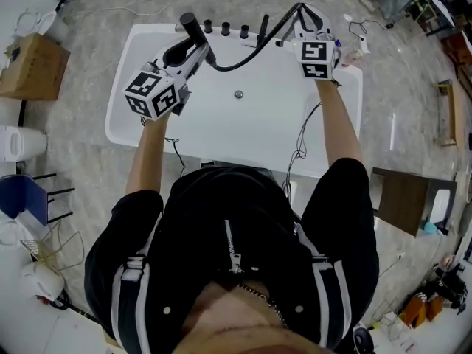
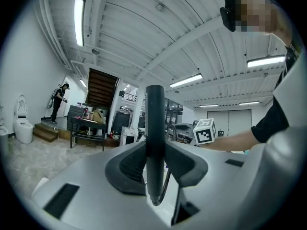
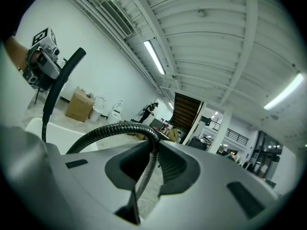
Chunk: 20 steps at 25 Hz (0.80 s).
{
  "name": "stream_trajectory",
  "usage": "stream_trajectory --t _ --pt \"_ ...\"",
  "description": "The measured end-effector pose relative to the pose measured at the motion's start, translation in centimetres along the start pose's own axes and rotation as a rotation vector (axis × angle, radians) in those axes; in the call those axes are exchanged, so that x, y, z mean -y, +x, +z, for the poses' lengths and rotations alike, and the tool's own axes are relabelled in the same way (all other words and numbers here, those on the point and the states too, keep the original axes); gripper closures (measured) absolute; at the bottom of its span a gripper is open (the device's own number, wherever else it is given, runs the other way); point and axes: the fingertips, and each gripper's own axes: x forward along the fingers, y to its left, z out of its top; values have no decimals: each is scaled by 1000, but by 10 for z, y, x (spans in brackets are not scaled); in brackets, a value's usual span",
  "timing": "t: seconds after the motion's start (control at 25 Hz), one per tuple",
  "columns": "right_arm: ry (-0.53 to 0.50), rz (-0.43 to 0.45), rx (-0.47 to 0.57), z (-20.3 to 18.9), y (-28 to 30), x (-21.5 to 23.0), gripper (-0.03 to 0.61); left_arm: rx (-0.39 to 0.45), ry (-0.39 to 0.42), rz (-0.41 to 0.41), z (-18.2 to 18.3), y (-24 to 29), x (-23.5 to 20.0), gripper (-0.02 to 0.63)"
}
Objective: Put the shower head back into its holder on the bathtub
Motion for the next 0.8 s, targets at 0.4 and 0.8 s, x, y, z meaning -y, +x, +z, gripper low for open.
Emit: stream_trajectory --t 0.4,0.8 --pt "14 -5 -41 -23 0 -2 514 -23 -19 -17 -12 8 1 483" --pt "36 9 -82 -47 8 -10 514 -40 -35 -7 -20 10 -8 483"
